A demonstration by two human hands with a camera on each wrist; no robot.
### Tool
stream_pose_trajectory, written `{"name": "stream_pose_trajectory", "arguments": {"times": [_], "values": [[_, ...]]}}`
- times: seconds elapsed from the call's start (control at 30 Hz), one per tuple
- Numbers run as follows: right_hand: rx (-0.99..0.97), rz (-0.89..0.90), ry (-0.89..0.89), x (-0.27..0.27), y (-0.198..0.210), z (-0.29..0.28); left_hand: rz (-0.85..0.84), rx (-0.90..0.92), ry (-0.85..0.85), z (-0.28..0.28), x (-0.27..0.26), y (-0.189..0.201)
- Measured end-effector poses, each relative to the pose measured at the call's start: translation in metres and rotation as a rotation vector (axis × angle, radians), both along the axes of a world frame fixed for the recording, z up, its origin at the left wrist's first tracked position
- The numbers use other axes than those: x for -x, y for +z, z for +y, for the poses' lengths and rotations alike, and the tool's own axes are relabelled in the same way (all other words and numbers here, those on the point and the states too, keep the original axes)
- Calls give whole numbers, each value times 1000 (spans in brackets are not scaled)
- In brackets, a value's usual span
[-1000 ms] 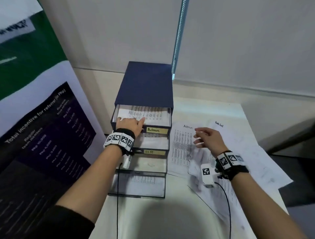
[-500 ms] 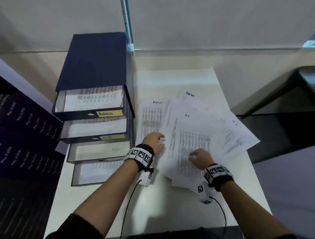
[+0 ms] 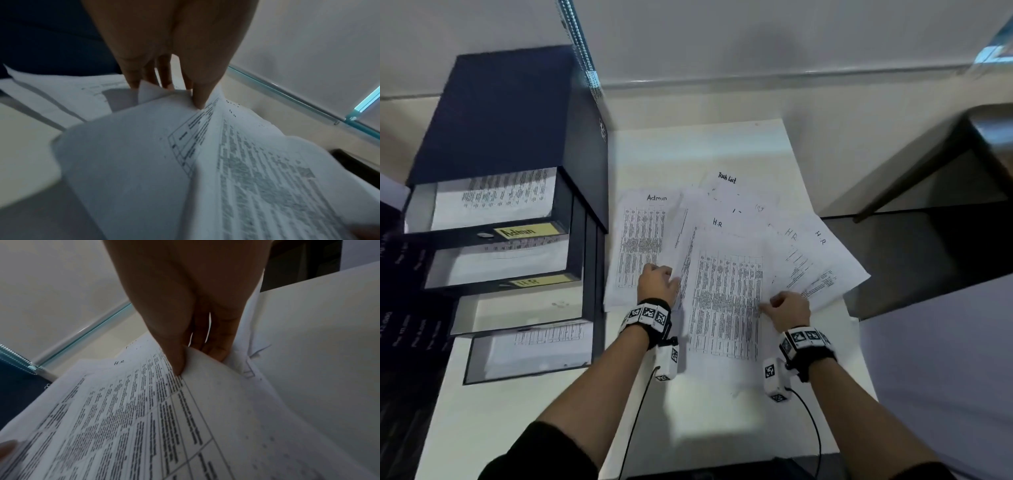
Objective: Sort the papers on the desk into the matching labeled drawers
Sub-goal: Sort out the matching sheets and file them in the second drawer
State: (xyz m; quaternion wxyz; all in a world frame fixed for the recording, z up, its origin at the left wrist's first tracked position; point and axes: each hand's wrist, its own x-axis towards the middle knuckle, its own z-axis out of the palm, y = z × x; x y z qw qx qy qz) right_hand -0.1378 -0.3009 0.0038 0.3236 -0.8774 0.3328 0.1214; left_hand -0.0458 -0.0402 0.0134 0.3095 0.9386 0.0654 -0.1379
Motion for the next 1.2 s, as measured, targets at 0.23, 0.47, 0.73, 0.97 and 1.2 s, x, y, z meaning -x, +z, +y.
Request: {"name": "stream_pose_trajectory", "arguments": {"times": [0.23,0.47,0.73,0.97,1.2], "values": [[4,-24,-102,-1,-4,-50,-11,145,19,11,-5,9],[-122,-153,-48,-7,15,-41,-28,177,29,23,-3,-1],[3,-200,152,-20,-1,-41,-332,263,242,23,-23,49],[-128,-416,81,-31,10,-24,-251,856,152,34,-49,114],[-1193,-170,-204,-36,44,-18,204,357,83,-12,3,64]]}}
